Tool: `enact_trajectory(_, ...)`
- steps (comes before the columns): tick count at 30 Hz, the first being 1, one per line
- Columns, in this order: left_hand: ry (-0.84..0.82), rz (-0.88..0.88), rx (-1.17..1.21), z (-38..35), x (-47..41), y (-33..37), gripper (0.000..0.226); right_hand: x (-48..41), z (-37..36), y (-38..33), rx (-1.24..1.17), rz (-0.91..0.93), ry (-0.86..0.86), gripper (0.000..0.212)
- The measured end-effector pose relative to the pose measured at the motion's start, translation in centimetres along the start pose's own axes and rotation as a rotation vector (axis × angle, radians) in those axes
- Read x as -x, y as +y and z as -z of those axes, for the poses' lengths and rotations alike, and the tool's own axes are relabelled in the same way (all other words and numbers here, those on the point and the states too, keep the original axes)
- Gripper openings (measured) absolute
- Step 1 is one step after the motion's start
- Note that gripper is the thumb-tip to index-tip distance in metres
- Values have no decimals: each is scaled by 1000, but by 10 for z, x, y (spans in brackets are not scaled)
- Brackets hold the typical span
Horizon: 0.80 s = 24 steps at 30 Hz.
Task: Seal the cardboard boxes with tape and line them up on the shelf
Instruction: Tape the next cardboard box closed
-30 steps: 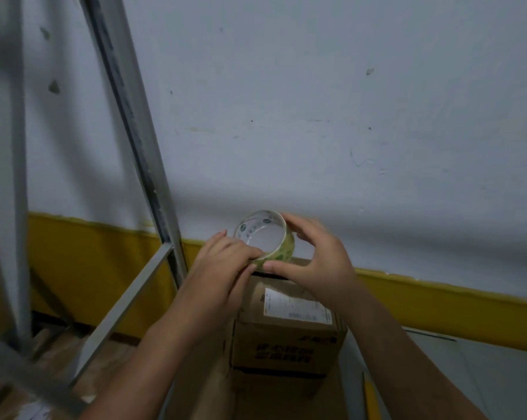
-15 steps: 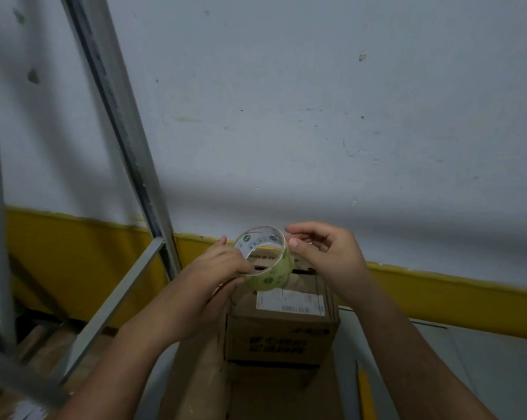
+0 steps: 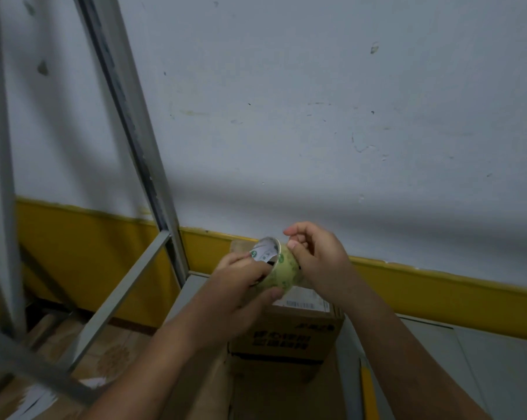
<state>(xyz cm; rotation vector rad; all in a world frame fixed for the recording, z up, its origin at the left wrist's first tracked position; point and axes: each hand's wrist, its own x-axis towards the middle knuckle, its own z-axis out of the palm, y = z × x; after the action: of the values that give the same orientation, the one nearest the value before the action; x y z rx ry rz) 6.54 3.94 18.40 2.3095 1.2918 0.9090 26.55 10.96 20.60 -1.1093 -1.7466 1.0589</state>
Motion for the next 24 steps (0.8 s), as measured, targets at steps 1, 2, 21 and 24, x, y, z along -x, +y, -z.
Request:
enact_trajectory(1,29,8,59,-7,0,3,32,1,-2,0,12,2,-14,20)
enact_trajectory(2,64,14,103,-11,0,4,34,1,-2,0,10,2,-21,20)
enact_trajectory(21,37,263,-266,7,-16,10,54,20,3,14,-423,-127,78,26)
enact_trajectory(24,37,269,-190,9,-15,14,55,18,7,17,-218,-94,88,26)
